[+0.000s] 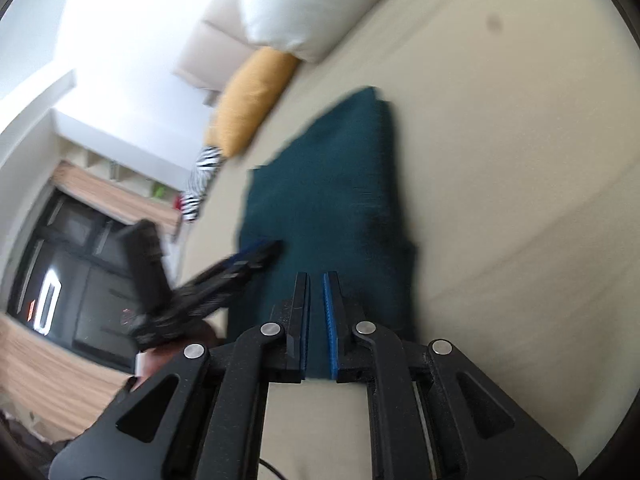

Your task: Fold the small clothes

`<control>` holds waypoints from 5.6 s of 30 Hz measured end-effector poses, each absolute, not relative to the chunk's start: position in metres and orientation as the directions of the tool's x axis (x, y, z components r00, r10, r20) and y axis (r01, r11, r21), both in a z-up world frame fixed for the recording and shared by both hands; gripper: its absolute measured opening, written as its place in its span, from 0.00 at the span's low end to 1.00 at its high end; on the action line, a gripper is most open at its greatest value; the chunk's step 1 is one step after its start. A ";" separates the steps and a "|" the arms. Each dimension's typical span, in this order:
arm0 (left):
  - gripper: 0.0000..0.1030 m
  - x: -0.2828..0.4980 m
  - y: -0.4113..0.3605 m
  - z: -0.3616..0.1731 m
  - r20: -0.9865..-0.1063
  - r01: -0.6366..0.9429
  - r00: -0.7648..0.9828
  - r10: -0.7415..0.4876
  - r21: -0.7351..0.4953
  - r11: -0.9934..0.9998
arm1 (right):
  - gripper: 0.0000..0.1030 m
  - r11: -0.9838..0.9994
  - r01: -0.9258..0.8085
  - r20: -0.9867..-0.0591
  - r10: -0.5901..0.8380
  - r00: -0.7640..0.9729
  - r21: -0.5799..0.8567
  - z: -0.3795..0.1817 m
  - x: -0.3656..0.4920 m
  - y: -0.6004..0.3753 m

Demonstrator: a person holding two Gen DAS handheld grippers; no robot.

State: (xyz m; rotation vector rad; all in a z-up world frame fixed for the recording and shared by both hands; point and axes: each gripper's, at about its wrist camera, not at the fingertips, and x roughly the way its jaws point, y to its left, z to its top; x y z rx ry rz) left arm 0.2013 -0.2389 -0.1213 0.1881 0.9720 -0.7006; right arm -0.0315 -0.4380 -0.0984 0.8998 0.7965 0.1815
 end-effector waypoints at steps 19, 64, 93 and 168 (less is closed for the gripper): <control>0.42 0.175 -0.211 -0.095 -0.724 0.631 0.434 -0.535 -0.180 0.755 | 0.21 0.719 0.212 -0.601 0.339 0.724 0.662 -0.073 -0.058 -0.449; 0.39 0.102 -0.006 0.004 -0.757 0.481 0.392 -0.524 -0.317 0.818 | 0.21 0.981 -0.022 -0.721 0.156 0.675 0.192 0.042 -0.019 -0.212; 0.58 0.098 0.089 -0.122 -0.838 0.345 0.294 -0.459 -0.355 0.869 | 0.22 0.842 0.088 -0.747 0.418 0.518 0.532 -0.133 -0.027 -0.162; 1.00 -0.026 0.096 -0.049 -0.736 0.085 0.675 -0.049 0.012 0.996 | 1.00 0.966 0.255 -0.762 -0.144 0.632 0.029 -0.042 -0.147 -0.093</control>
